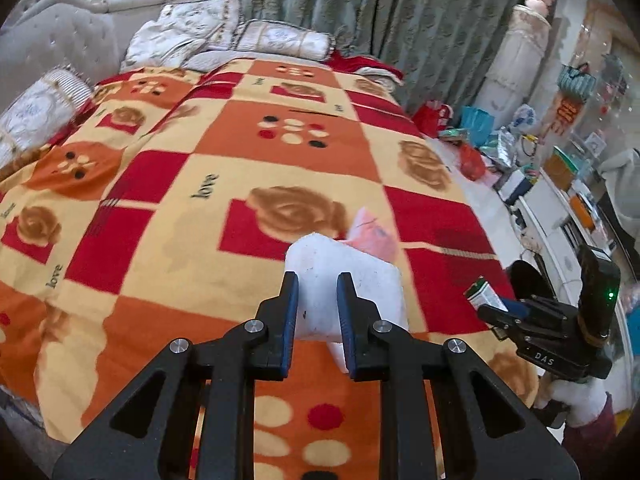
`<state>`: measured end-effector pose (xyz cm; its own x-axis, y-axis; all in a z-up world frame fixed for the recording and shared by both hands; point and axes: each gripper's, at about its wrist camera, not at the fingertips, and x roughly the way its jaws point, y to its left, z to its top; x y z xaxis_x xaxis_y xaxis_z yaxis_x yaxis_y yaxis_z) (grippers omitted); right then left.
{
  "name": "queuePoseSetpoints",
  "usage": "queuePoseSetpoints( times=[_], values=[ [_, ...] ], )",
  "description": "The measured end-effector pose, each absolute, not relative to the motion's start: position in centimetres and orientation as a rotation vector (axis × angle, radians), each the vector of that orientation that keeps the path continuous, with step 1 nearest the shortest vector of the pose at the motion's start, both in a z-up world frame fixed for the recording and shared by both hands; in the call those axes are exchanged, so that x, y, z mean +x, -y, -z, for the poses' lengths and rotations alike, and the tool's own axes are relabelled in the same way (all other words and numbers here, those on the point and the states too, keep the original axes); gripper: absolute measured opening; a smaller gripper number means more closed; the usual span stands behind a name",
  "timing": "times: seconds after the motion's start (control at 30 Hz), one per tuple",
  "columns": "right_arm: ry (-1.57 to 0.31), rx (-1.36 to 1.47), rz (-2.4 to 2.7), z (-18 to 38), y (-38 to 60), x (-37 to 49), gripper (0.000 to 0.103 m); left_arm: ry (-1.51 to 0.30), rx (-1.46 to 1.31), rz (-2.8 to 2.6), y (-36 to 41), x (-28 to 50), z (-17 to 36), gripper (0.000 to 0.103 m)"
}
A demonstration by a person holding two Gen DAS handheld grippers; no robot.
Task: Collect trash
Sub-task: 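Grasp the white foam block with the left tool while the right grasps the green NIDA box, then carry the foam block and green box over the black trash bin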
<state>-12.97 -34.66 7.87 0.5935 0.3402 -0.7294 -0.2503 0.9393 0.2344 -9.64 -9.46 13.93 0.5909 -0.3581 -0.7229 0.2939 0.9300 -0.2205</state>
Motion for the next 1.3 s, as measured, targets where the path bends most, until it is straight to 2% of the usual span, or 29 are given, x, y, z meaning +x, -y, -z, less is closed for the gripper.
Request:
queuePoseSetpoints(
  times=[0.7, 1.3],
  values=[
    [-0.825, 0.199, -0.153, -9.3, 44.8, -15.9, 0.026, -0.876, 0.026, 0.558, 25.6, -8.6, -12.6, 0.017],
    [-0.819, 0.328, 0.067, -7.9, 56.2, -19.2, 0.026, -0.926, 0.096, 0.740, 39.6, -9.6, -11.1, 0.017]
  ],
)
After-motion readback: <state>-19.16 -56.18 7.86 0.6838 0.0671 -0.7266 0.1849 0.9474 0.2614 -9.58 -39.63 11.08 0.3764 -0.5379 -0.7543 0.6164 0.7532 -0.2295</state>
